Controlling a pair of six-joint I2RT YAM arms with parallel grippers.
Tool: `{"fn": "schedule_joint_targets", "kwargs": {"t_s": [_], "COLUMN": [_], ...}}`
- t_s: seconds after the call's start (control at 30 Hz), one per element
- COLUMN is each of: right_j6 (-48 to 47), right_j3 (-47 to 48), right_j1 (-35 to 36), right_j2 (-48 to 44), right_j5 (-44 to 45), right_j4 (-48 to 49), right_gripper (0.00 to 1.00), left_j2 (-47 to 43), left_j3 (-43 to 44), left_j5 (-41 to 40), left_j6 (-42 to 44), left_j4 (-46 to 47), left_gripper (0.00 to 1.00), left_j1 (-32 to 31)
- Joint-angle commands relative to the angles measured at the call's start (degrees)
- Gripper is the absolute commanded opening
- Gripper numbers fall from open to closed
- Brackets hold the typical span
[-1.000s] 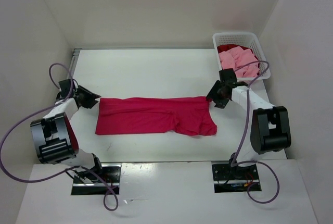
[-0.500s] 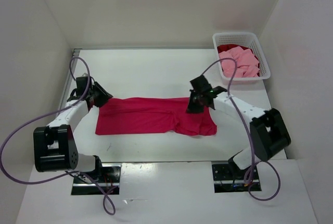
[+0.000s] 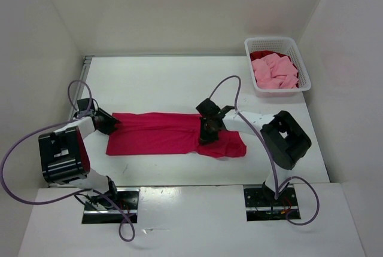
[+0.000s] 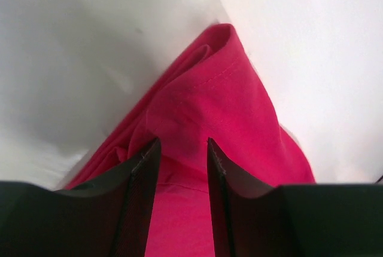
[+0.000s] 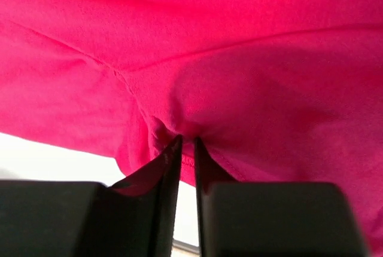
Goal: Fold and stack the t-shirts
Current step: Fold the other side of the tshirt into a rectangle, then rotate the tshirt 90 degrees
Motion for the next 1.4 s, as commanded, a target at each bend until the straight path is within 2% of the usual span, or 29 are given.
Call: {"fn": "schedule_joint_targets", "kwargs": {"t_s": [0.0,0.07,0.13,0.2,0.3,0.33,0.37,0.43,0.47,0.5,0.6,0.8,0.9,1.0,1.03,1.07,1.1,1.13,1.17,1.2,1.23,1.27,1.3,1.37], "right_j6": [1.1,0.5,-0.2,-1.2,-2.6,-3.3,-4.1,-4.9,-4.9,-4.9,-4.1,-1.7,-1.7,-3.6,-4.4,-4.4,-5.1,-5.1,-5.1,-4.6,-1.4,0.0,0.0,-3.3], "right_j3": [1.4,1.4,3.2,4.3,4.8,4.1,3.6,3.0,2.3,2.3,2.3,5.6,13.7,31.2,44.1,52.1,72.0,83.6,96.8,110.0,114.9,106.1,95.1,91.1], "right_j1": [2.7,2.7,2.7,1.5,-3.3,-6.3,-7.7,-11.0,-11.8,-12.5,-14.3,-14.9,-14.9,-15.4,-15.4,-15.4,-15.4,-15.4,-15.4,-15.4,-16.1,-16.1,-16.1,-14.0], "right_j2": [1.0,-1.4,-3.6,-6.9,-10.7,-11.3,-11.3,-10.3,-9.6,-7.4,-2.7,4.2,12.7,25.7,34.0,38.7,44.0,49.5,61.4,67.6,69.3,60.8,57.1,51.7], "right_j5": [-1.9,-2.5,-0.9,-0.9,-2.2,-2.2,-2.2,-1.6,0.2,0.9,2.4,3.5,3.5,2.9,2.9,1.8,1.8,-0.2,-1.6,-3.2,-9.9,-11.7,-11.2,-7.5], "right_j4": [1.3,-0.1,-2.8,-4.5,-5.8,-5.8,-5.8,-3.9,-3.0,-2.3,0.2,3.5,2.7,-1.7,-3.2,-8.0,-11.7,-15.7,-19.9,-26.3,-22.8,-17.2,-11.1,-10.0], "right_gripper": [0.21,0.29,0.45,0.5,0.51,0.5,0.44,0.27,0.12,0.07,0.01,0.01,0.01,0.01,0.01,0.01,0.01,0.01,0.01,0.02,0.02,0.02,0.02,0.07], "left_j2": [-1.1,-3.1,-5.6,-7.0,-8.3,-9.7,-10.2,-10.2,-10.2,-9.1,-5.6,-3.7,-7.8,-12.4,-14.3,-15.2,-16.0,-16.7,-17.2,-17.9,-18.8,-19.6,-20.5,-23.2], "left_j3": [-1.4,-0.9,0.3,1.7,4.1,4.8,4.8,4.8,4.8,4.8,4.8,2.6,1.4,3.0,3.6,4.4,4.4,4.4,4.4,4.4,4.4,4.4,3.3,2.7], "left_j5": [-1.2,-0.5,1.0,2.6,2.6,2.0,0.9,-0.9,-2.5,-3.0,-2.3,0.0,2.6,5.0,6.9,7.6,8.3,10.0,10.6,10.6,10.6,10.0,10.0,8.7], "left_j6": [-0.6,-0.6,-0.6,-0.1,1.8,1.8,2.6,3.2,3.8,3.8,3.8,3.8,3.1,3.1,3.1,3.1,2.4,1.7,1.7,1.7,2.3,2.3,2.3,2.3], "left_j4": [-1.5,-2.1,-2.1,-2.6,-3.2,-2.7,-2.7,-1.8,-1.3,-1.3,-0.6,-0.6,-0.6,-3.4,-3.4,-4.0,-4.0,-4.0,-4.7,-5.5,-6.0,-6.7,-7.4,-8.8], "left_gripper": [0.45,0.46,0.46,0.46,0.46,0.46,0.46,0.45,0.43,0.41,0.38,0.38,0.38,0.41,0.42,0.42,0.43,0.43,0.43,0.43,0.43,0.43,0.43,0.45], "left_j1": [3.3,3.4,3.4,3.4,-1.5,-4.4,-6.3,-12.7,-14.6,-17.4,-18.8,-18.8,-18.8,-19.3,-20.0,-21.5,-22.4,-23.3,-25.2,-26.2,-27.0,-27.7,-27.7,-27.7]}}
